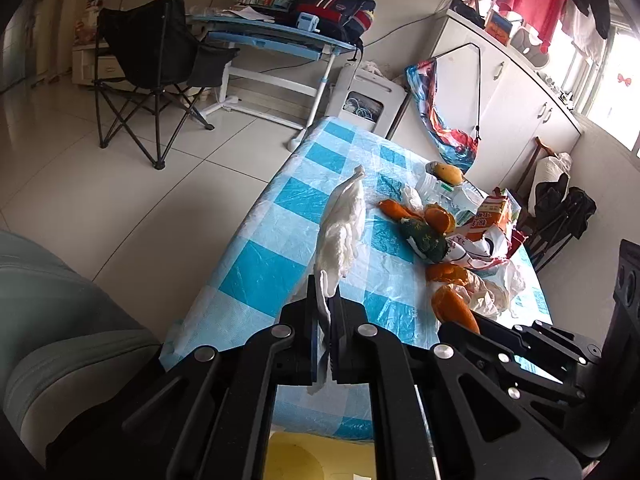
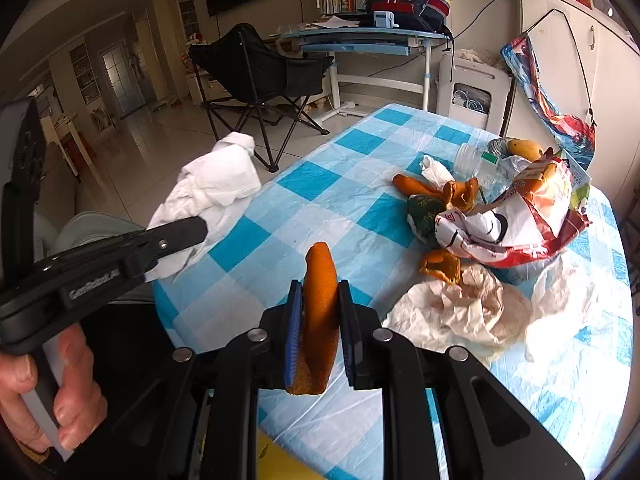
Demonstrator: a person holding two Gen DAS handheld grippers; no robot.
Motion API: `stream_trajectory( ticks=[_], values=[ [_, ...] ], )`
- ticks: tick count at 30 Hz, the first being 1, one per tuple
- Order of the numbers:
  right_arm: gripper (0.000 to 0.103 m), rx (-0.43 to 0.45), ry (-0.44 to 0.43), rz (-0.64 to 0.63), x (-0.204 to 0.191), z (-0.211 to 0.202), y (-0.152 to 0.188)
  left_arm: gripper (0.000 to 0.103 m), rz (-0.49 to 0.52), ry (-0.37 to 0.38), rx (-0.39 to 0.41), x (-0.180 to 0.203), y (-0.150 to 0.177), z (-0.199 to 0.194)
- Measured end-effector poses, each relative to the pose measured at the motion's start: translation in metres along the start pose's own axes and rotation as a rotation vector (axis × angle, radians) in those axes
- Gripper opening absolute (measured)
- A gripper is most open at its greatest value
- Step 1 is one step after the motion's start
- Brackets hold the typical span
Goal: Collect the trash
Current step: 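Grasp an orange peel with the right tool while the left tool holds the tissue, then carry both tools over the yellow bucket and open them, dropping tissue and peel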
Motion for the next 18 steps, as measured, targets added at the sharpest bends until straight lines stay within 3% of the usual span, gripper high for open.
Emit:
stream_trajectory(
  ticks=[9,15,18],
  values=[
    [0.019,-0.056,-0.047,0.014,-0.032,-0.019,0.063,0.004,0.056,0.017,-0.106,-0.003,0.059,-0.031],
    [0.020,-0.089,-0.052,0.016,-0.038,-0.017,0.076,0.004,0.128,0.012,-0.185,0.005,0.103,-0.048],
    [0.038,-0.116,-0.054,0.045,-0.037,-0.019,0.086,0.004,0.156,-0.007,-0.224,0.006,0.115,-0.049]
  ],
)
Point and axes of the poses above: each gripper's, at about its wrist camera, not at the fingertips, and z roughly the way its jaws point, x to its right, y to its underside, the point moved 5 cm from there along z, roughly the way its jaws point, and after that the axes turned 10 degrees about -z, right-handed, at the moved point
